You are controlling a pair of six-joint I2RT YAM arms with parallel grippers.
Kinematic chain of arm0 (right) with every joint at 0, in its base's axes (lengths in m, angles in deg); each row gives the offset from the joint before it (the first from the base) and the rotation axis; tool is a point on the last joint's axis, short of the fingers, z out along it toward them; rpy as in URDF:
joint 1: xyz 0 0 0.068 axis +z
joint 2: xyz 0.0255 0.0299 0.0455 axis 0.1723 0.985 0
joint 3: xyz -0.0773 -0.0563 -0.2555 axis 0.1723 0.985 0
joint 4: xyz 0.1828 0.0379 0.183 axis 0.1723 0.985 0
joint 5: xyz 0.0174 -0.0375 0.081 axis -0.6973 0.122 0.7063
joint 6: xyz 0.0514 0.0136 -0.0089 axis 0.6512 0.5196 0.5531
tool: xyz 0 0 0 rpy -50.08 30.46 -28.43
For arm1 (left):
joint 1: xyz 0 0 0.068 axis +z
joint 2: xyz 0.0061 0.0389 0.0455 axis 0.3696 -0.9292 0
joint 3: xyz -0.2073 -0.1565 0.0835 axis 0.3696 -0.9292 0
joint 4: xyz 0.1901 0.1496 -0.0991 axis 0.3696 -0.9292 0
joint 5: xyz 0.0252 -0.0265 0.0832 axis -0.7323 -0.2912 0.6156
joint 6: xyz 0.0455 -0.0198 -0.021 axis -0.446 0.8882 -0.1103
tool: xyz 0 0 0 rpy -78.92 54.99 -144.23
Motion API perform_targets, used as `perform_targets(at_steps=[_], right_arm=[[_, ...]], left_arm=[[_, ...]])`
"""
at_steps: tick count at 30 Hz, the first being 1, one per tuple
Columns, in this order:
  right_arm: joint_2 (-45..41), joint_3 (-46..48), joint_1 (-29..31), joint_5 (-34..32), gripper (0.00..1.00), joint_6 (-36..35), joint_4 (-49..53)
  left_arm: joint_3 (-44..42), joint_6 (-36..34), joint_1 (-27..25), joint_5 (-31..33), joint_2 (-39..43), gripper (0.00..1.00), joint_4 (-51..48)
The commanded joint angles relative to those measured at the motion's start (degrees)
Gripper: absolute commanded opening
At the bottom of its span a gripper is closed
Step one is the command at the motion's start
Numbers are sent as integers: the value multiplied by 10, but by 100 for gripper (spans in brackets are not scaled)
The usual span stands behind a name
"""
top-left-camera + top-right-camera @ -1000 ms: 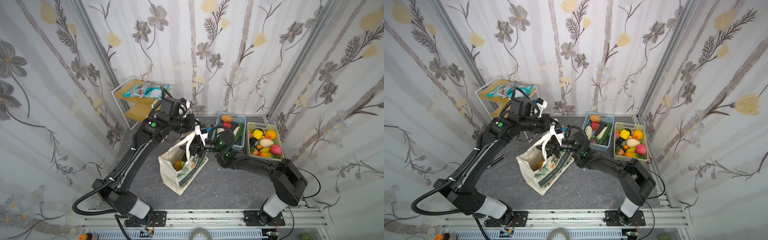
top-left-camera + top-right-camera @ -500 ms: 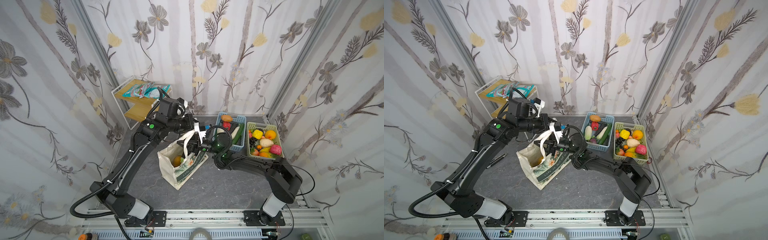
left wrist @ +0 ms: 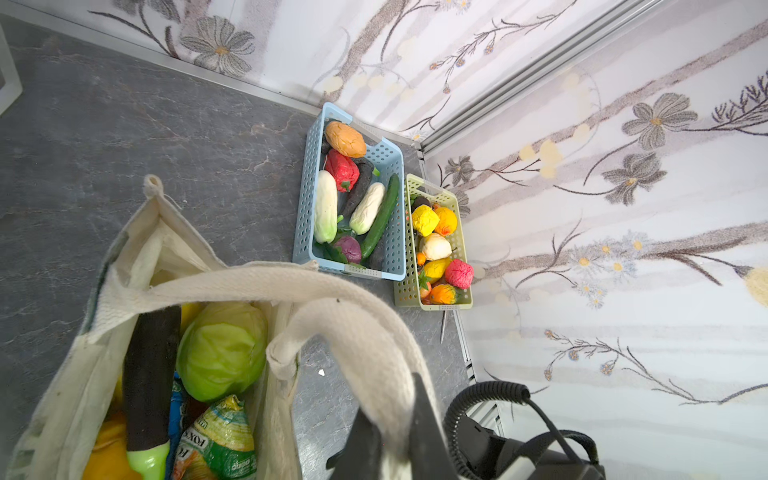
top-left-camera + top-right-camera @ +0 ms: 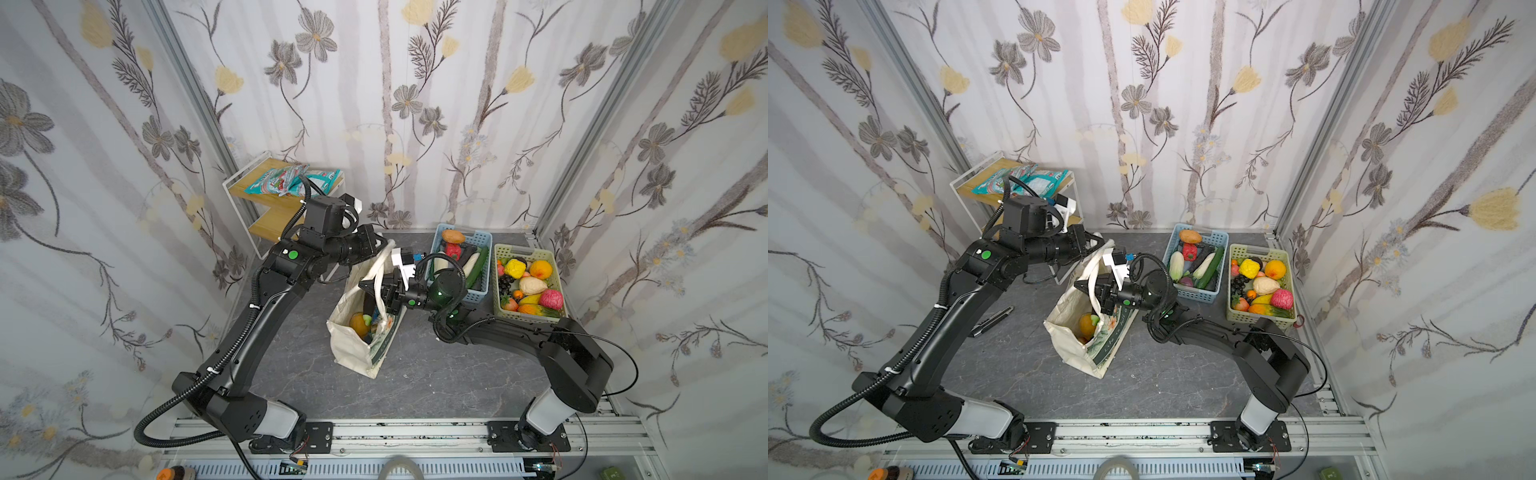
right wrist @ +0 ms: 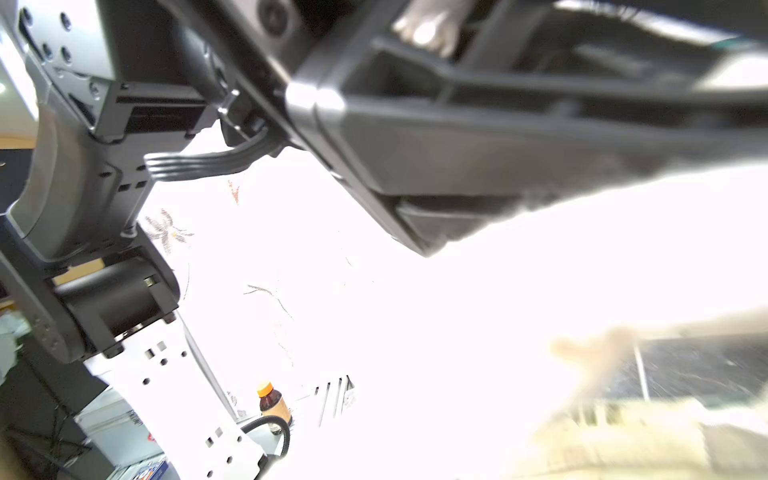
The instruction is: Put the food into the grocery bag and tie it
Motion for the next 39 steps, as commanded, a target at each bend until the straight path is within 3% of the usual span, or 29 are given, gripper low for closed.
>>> perform_targets(at_steps=[1, 12, 21, 39], right_arm=[[-19, 23, -4, -58, 0, 26, 47], [-88, 59, -46, -162, 0, 73, 190], [-148, 104, -73, -229, 0, 115, 204], [-215, 156, -122, -258, 0, 108, 256]], left_arm=[[-11, -17, 11, 9, 14, 8, 10], [-68, -32, 46, 16, 60, 8, 2], [-117, -47, 64, 18, 81, 8, -2], [-208, -57, 114, 22, 80, 6, 16]])
